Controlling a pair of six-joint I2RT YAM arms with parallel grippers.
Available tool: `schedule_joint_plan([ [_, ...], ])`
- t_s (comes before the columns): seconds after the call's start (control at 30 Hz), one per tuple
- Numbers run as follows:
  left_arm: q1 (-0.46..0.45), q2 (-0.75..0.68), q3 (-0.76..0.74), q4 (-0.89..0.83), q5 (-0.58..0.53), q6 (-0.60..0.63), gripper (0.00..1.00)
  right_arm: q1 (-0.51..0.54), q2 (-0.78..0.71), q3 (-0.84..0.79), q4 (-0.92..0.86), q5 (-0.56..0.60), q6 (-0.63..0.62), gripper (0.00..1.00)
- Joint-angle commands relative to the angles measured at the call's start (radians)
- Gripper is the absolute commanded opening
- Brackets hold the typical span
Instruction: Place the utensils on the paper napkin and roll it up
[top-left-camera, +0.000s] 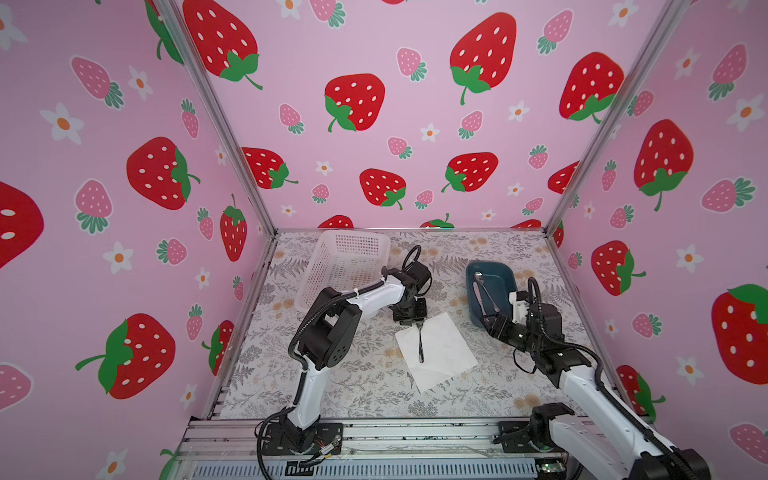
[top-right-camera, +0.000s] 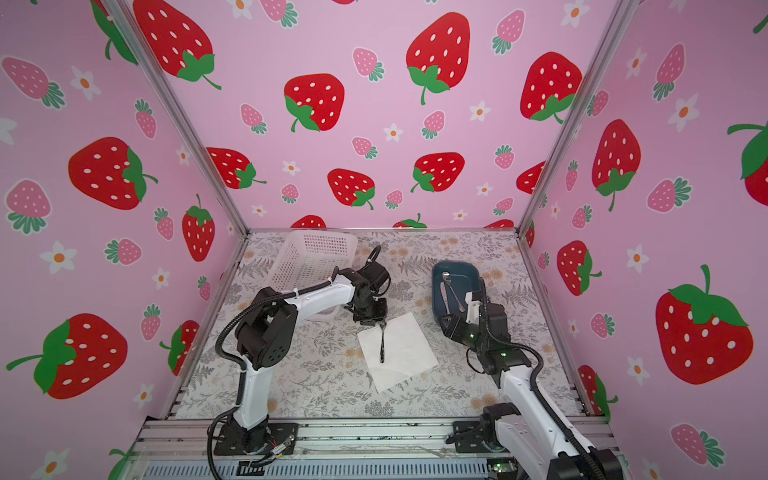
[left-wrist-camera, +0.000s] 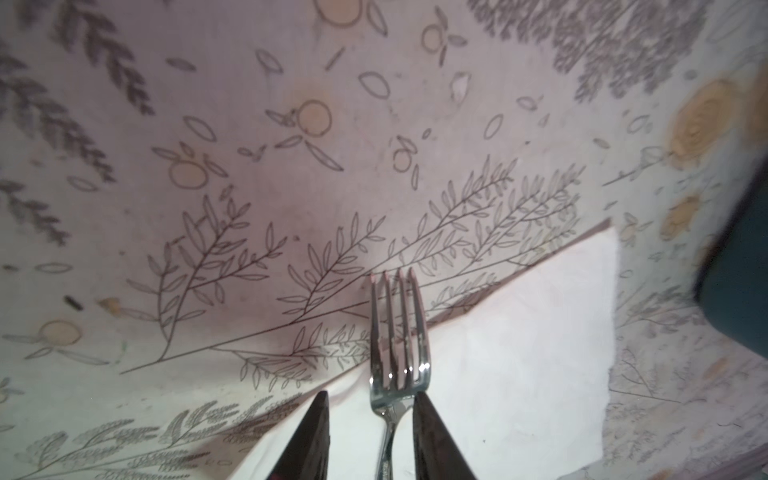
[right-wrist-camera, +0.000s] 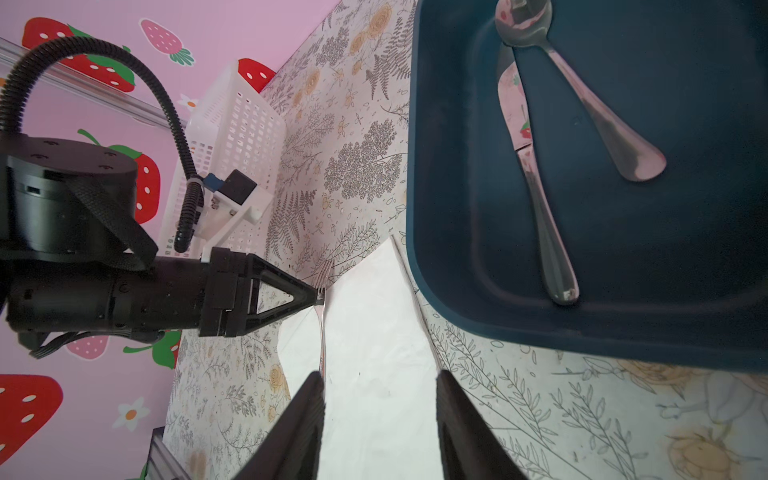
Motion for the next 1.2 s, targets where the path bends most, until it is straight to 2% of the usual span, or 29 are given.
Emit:
schedule_joint_plan([
  [0.0, 0.006, 0.004, -0.011, 0.033, 0.056, -0.021, 0.34, -0.004, 0.012, -0.004, 0.022, -0.024, -0.008, 0.46],
  [0.27, 0.007, 0.039, -0.008, 0.029, 0.068, -0.038, 0.25, -0.004, 0.016, 0.002, 0.02, -0.029, -0.012, 0.46],
  [0.53, 0.002, 0.022, 0.014, 0.0, 0.035, -0.036, 0.07, -0.003, 0.047, 0.003, 0.013, -0.031, -0.014, 0.46],
  [0.63, -0.019, 0.009, 0.071, -0.085, -0.048, -0.022, 0.07, -0.004, 0.047, 0.001, 0.014, -0.035, -0.014, 0.46],
  [0.7, -0.046, 0.02, 0.136, -0.189, -0.151, -0.018, 0.0, -0.003, 0.048, 0.003, 0.014, -0.036, -0.014, 0.46],
  [0.87, -0.122, 0.15, 0.388, -0.522, -0.386, -0.027, 0.0, -0.004, 0.04, 0.002, 0.004, -0.025, -0.015, 0.46],
  [0.97, -0.167, 0.25, 0.524, -0.66, -0.454, -0.028, 0.0, -0.004, 0.03, 0.0, -0.023, 0.022, -0.008, 0.46],
  [1.17, -0.223, 0.393, 0.715, -0.783, -0.553, -0.015, 0.0, -0.003, -0.07, -0.004, -0.084, 0.122, 0.011, 0.46],
])
